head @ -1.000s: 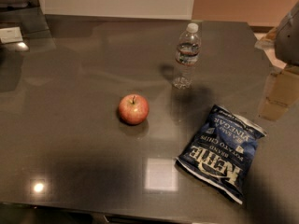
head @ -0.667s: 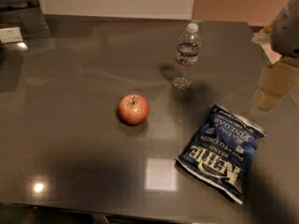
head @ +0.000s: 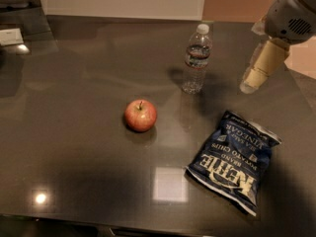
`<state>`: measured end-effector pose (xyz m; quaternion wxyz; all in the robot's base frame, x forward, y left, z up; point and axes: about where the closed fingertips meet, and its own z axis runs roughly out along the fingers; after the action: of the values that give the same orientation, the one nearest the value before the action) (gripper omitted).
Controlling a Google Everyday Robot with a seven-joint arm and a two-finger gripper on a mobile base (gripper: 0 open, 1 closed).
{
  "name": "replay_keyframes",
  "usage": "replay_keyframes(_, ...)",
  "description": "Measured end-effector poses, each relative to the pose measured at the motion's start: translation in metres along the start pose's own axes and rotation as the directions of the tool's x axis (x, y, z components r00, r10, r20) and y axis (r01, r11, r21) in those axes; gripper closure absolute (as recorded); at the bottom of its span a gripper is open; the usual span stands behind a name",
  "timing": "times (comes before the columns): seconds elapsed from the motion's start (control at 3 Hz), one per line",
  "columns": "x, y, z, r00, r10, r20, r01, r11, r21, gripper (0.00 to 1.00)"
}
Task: Move water bottle near blue chip bag
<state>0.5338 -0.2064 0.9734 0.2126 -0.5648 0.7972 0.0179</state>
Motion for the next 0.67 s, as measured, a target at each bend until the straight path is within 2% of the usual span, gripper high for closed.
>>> replay_keyframes(0.67, -0.037, -0.050, 0.030, 0.993, 0.039, 0.115, -0.043, 0.9988, 0.026, 0.00)
